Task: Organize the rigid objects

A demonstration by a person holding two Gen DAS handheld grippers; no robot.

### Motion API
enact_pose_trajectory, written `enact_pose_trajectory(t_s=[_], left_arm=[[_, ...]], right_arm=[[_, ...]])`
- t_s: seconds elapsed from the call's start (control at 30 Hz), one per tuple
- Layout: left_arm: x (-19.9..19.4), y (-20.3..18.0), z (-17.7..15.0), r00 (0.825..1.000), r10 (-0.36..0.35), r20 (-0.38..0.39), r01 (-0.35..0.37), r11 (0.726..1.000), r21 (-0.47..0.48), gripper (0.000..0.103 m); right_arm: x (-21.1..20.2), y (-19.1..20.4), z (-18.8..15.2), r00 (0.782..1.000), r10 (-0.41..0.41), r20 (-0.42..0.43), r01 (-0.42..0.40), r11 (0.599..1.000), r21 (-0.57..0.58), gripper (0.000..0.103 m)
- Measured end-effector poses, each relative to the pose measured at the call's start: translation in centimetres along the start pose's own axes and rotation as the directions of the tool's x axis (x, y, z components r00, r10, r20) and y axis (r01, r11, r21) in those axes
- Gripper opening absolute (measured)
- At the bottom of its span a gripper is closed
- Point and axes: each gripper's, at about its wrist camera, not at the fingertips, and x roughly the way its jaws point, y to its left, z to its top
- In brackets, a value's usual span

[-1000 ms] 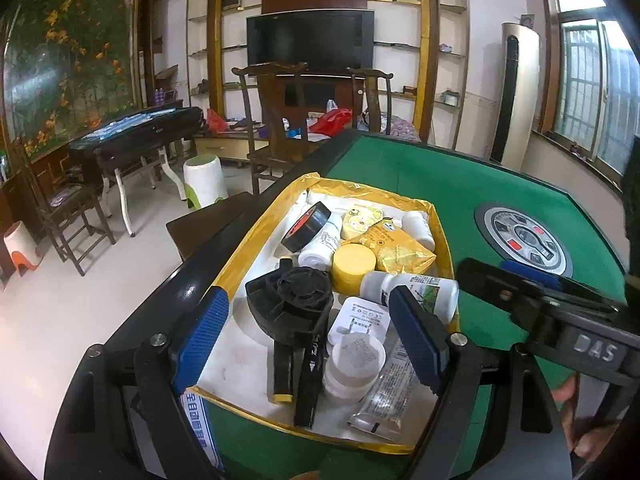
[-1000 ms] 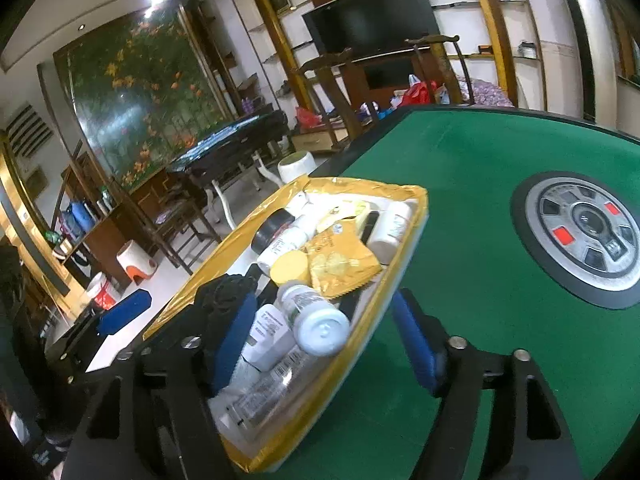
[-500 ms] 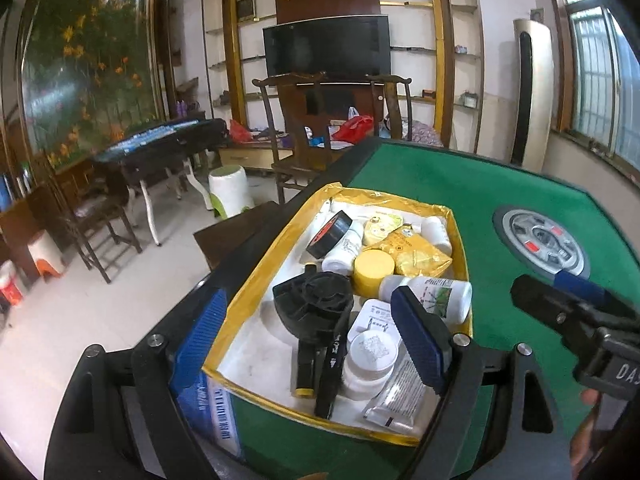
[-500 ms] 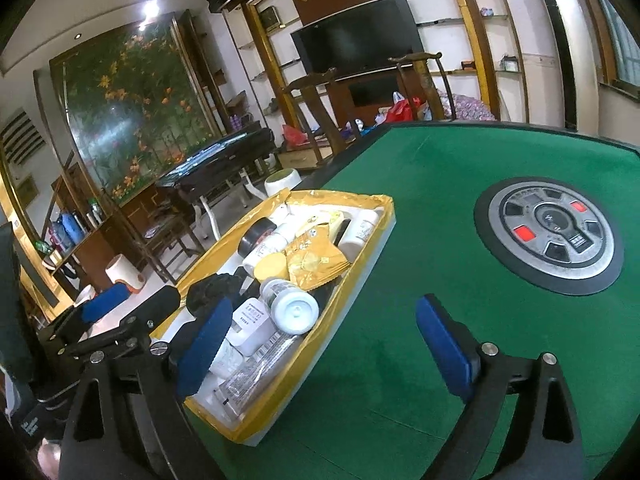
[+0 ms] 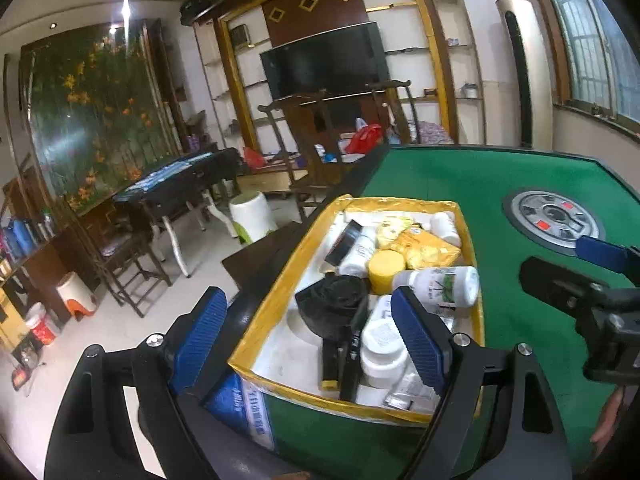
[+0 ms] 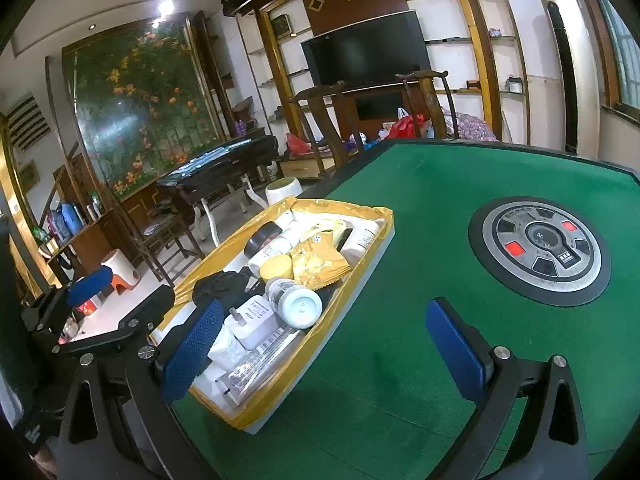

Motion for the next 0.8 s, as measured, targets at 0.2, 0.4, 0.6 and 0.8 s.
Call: enact_pose_trajectory(t_s=[0.2, 0.4, 0.6, 0.8], left_arm=[[0.5, 0.5, -0.2, 1.000, -0.016, -0.021, 0.015, 0.999, -0.030, 0.085], [0.8, 0.8, -0.4, 0.999, -0.022, -0.029, 0.021, 0.999, -0.048, 0.085], [0.9, 1.3, -0.7, 0.999, -0.022, -0.043, 0.019, 0.997, -0.068, 0.085], [0.1, 1.7, -0.7, 1.000, 0.022, -0.013, -0.023, 0.998, -0.064, 0.085]], right_arm=[[0.1, 0.2, -0.1, 1.000, -0.009, -0.005, 0.009, 1.000, -0.003, 0.100], [0.3, 0.1, -0.2, 1.000, -0.014, -0.014, 0.014, 1.000, -0.001, 0.100], [0.2, 0.2, -0.3, 1.000, -0.020, -0.007, 0.020, 1.000, -0.008, 0.100], [0.1, 0.2, -0.3, 1.000, -0.021, 0.000, 0.021, 1.000, -0.008, 0.100]])
